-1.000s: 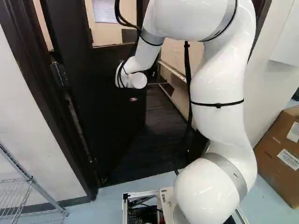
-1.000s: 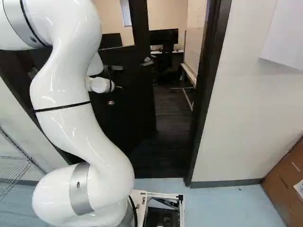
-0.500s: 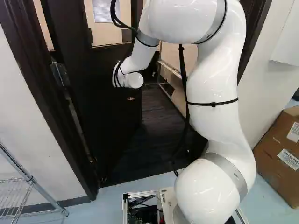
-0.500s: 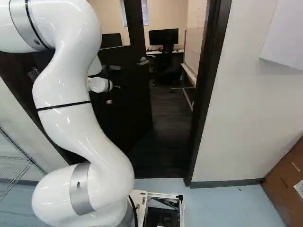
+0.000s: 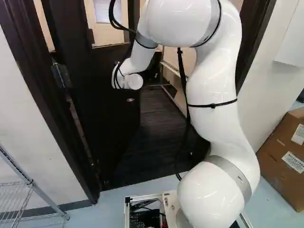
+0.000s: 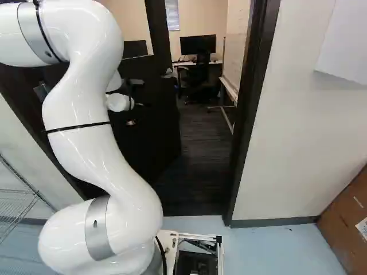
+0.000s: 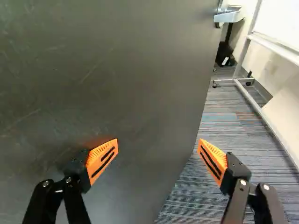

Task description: Open the door and move inside

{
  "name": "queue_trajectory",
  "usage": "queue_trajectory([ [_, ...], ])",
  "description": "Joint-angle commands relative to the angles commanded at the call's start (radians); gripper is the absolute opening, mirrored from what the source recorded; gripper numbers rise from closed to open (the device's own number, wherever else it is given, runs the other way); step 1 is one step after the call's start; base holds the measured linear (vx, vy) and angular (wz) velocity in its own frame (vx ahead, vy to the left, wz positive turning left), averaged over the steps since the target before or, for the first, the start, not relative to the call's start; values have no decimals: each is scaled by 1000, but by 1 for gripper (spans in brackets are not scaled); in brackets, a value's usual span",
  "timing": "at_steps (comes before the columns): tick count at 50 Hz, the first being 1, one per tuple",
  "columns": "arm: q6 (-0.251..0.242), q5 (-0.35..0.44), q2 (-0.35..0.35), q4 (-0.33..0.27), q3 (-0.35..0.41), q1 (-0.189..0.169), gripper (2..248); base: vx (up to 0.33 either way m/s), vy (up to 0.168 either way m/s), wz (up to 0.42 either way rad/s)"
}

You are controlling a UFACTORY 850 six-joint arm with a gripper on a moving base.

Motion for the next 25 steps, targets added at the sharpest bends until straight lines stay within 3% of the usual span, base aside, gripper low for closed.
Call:
queue_trajectory([
  [25, 0, 0, -37, -37, -47, 21, 247, 0, 0, 0],
])
